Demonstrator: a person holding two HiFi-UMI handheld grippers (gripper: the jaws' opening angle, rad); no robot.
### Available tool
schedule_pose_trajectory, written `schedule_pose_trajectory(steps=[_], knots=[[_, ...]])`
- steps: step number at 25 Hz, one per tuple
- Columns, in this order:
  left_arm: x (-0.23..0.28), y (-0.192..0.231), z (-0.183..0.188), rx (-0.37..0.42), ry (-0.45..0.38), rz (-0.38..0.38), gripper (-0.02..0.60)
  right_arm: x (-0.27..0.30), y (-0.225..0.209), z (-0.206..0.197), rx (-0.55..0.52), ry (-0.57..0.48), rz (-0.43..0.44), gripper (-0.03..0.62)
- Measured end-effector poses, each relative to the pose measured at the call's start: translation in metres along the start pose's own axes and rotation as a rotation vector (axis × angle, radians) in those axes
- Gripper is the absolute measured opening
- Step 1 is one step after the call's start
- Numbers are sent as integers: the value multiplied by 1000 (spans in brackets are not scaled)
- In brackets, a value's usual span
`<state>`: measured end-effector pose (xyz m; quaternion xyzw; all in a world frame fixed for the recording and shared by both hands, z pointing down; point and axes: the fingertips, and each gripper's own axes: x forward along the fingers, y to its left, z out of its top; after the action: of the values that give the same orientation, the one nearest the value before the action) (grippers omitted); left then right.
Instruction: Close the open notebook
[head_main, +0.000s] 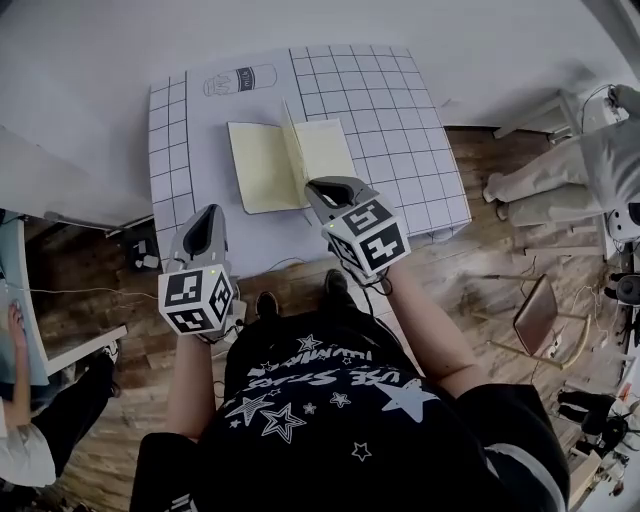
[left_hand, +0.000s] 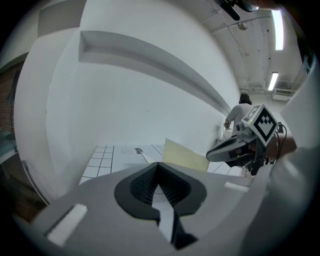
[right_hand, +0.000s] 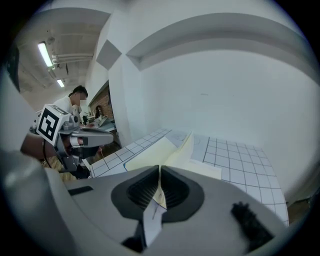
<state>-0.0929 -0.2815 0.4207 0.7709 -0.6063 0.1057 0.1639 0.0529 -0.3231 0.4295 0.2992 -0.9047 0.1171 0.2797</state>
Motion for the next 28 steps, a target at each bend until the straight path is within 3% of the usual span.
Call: schedule_pose_trajectory(steps=[8, 14, 24, 28], knots=[[18, -39, 4, 18, 6, 16, 8, -23, -64, -46, 116, 25, -53, 23], [25, -61, 6, 24, 19, 40, 8, -18, -98, -89, 242, 73, -45, 23], [29, -88, -6, -8, 27, 111, 8, 2, -114, -135, 149, 220, -10, 25], [25, -94, -9, -30, 20, 155, 8, -13, -125, -113, 179, 113, 5, 25]])
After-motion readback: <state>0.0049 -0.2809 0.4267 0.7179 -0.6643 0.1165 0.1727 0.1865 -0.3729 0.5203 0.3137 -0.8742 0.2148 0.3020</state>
